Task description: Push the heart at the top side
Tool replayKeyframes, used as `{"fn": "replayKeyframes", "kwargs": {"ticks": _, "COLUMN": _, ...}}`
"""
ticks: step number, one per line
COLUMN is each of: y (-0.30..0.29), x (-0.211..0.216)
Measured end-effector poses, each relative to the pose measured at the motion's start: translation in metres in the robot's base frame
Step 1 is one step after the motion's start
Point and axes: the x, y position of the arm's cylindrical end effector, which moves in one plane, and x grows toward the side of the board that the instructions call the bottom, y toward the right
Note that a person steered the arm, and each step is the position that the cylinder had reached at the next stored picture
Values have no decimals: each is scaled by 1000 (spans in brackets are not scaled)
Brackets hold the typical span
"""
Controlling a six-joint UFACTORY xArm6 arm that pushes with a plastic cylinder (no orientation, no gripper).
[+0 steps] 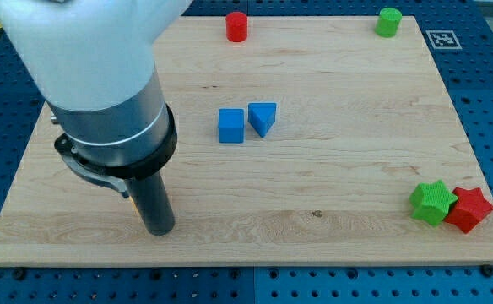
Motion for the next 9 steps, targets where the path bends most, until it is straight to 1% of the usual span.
{"fn": "replayKeyframes", "kwargs": {"ticks": 2, "y": -38, "x": 1}}
{"fn": "replayKeyframes", "kwargs": {"ticks": 5, "y": -38, "x": 1}}
{"fn": "replayKeyframes", "kwargs": {"ticks": 7, "y": -32, "x": -8}}
{"fn": "replayKeyframes", "kwargs": {"ticks": 8, "y": -21, "x": -19}}
{"fn": "replayKeyframes", "kwargs": {"ticks": 9, "y": 5, "x": -31}}
